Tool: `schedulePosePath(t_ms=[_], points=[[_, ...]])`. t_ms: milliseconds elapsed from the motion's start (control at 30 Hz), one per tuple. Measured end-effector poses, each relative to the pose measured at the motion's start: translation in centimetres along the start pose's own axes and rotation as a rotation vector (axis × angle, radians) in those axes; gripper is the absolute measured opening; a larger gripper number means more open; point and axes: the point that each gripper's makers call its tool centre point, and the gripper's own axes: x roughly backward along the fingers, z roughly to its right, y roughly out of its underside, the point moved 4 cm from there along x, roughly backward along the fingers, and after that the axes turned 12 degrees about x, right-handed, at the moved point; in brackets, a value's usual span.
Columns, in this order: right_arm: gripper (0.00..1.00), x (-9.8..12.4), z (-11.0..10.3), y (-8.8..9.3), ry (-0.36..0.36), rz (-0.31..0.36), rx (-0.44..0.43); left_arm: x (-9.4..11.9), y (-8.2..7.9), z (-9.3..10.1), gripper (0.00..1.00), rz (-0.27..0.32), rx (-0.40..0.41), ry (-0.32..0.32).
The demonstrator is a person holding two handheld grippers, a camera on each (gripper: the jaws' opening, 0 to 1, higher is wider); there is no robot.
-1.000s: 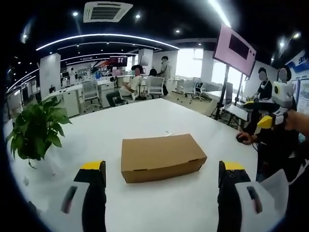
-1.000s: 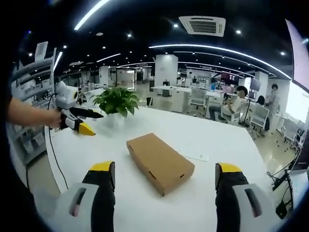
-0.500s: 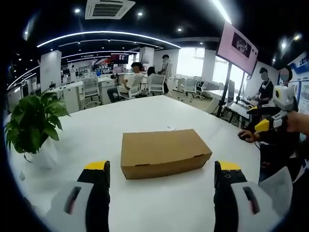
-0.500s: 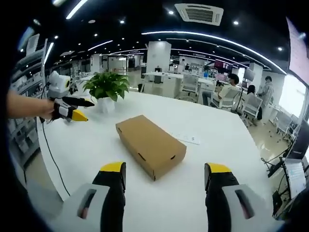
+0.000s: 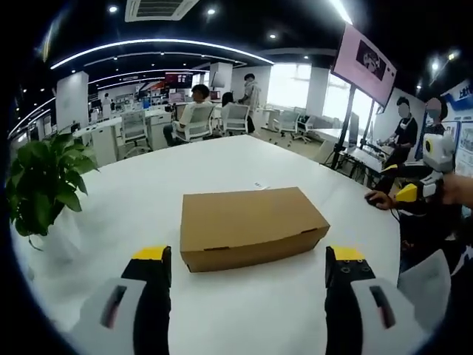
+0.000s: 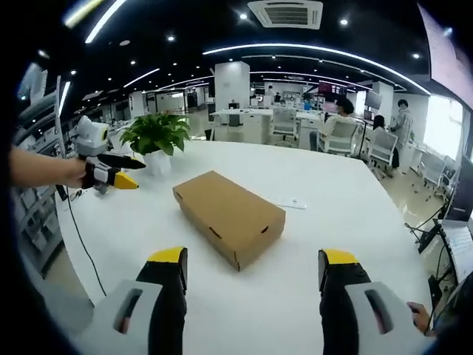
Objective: Operate the shoe box by opening the lid, removing the specified soft item, and placing it in the target area until the item is outside and the box remains undamaged.
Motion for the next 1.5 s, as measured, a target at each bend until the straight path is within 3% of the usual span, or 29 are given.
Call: schedulePosePath(t_ms=[67,133,233,333,533,600,633,733,900,967,1033,1133,1233,1300,1367,1433,1500], points=[[0.9,-0.6,-0.2,0.0,0.0,-0.008,-0.001,-0.7,0.3,-0.4,0.92,-0.007,-0.017,-0.01],[0.9,-1.0,-0.2,-0.2,0.008,-0.006,-0.008,-1.2,0.6,-0.7,0.99,-0.018,-0.012,-0.018],[0.9,-1.5,-0.4,-0.9,0.012,0.039,-0.05,-1.6,2.0,-1.1,0.99,-0.105,0.075,-0.019],[0.87,-2.1,-0.7,-1.1,0.016,0.049,-0.052,-1.9,1.7,-1.5,0.99,-0.055,0.01,-0.015],[0.84,-2.4,-1.5,-0.9,-0.002,0.044,-0.022,-2.5,0.7,-2.2,0.99,-0.001,-0.001,-0.004],[0.72,-2.2,-1.6,-1.7,0.005,0.119,0.023,-2.7,0.6,-2.6,0.99,0.013,-0.035,-0.009],[0.71,-2.1,-1.7,-1.6,0.004,0.12,0.019,-3.0,0.9,-2.9,0.99,0.011,-0.036,-0.013],[0.83,-2.4,-1.6,-0.7,-0.01,0.062,-0.026,-3.6,1.4,-3.5,0.99,-0.018,-0.043,-0.033],[0.75,-3.5,-1.3,0.3,0.018,0.057,0.036,-4.3,1.5,-4.3,0.99,-0.001,-0.021,-0.05],[0.76,-4.5,-1.6,1.0,0.016,0.005,-0.004,-4.5,1.8,-4.5,0.95,-0.009,-0.038,-0.055],[0.76,-5.1,-1.7,1.1,0.011,0.006,-0.014,-4.5,2.0,-4.7,0.88,-0.024,-0.056,-0.058],[0.79,-5.5,-2.2,0.7,0.005,-0.001,0.002,-4.3,1.7,-4.9,0.97,-0.02,-0.089,-0.073],[0.83,-5.8,-2.3,1.1,-0.013,-0.051,-0.007,-4.1,1.4,-5.0,0.98,-0.005,-0.114,-0.083],[0.86,-6.1,-2.2,1.2,-0.007,-0.033,-0.008,-4.3,1.6,-5.1,0.99,-0.019,-0.119,-0.055],[0.9,-6.5,-2.2,1.3,-0.004,-0.027,-0.01,-4.6,1.9,-5.7,0.99,-0.07,-0.129,-0.07],[0.96,-7.7,-2.0,1.0,0.003,0.007,0.031,-5.0,1.8,-5.7,0.99,-0.059,-0.127,-0.066],[0.98,-8.5,-1.9,1.1,-0.005,-0.02,0.056,-5.4,1.8,-5.7,0.99,-0.049,-0.084,-0.061]])
